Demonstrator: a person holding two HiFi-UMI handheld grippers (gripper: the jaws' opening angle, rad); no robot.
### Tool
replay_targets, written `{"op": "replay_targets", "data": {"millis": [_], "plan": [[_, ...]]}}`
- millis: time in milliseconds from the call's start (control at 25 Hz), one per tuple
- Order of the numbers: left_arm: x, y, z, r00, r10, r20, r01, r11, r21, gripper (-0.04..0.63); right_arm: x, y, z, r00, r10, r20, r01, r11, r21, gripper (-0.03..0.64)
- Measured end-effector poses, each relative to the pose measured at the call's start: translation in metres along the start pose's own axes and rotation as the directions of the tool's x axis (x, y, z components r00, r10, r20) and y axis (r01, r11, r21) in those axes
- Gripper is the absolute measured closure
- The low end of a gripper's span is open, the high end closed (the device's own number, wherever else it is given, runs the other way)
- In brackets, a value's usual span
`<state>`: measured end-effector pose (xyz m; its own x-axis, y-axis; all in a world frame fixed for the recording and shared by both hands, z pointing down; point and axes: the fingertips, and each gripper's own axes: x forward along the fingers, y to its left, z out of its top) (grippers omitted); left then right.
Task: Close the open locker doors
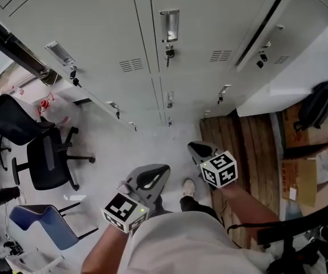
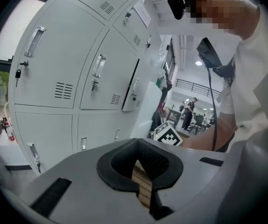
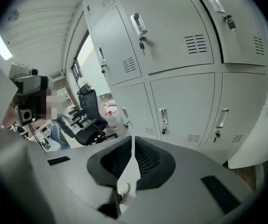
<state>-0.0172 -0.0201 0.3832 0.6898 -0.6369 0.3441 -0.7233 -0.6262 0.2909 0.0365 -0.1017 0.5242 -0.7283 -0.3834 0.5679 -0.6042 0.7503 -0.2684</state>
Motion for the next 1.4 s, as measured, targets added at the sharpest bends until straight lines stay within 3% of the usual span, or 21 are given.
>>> {"op": "replay_targets", "data": {"millis": [160,320,760,1040,1400], "plan": [[0.013,-0.037,-0.006,1.000,0.031,0.005,-0.031,0.999,-0.011,0.584,-0.037,0.015,-0.030,0.997,0.076,-0.025,-0.077,0.996,-0.041,0.589],[0.009,-0.071,-0.014,0.999,0.014,-0.029,-0.013,0.999,0.044,0.584,-0.068,0.041,-0.053,0.991,0.125,-0.043,-0.128,0.990,-0.066,0.591],[-0.071,-0.123,-0.022,0.997,-0.071,0.034,0.067,0.994,0.089,0.584,-0.116,0.136,-0.036,0.992,0.073,0.099,-0.060,0.990,-0.128,0.592],[-0.155,-0.131,-0.054,0.997,-0.062,0.042,0.058,0.995,0.086,0.584,-0.128,0.227,-0.035,0.988,0.076,0.136,-0.051,0.983,-0.176,0.594],[-0.219,-0.150,-0.096,0.997,-0.069,0.037,0.067,0.995,0.072,0.584,-0.136,0.317,-0.058,0.980,0.106,0.167,-0.069,0.974,-0.216,0.595]]}}
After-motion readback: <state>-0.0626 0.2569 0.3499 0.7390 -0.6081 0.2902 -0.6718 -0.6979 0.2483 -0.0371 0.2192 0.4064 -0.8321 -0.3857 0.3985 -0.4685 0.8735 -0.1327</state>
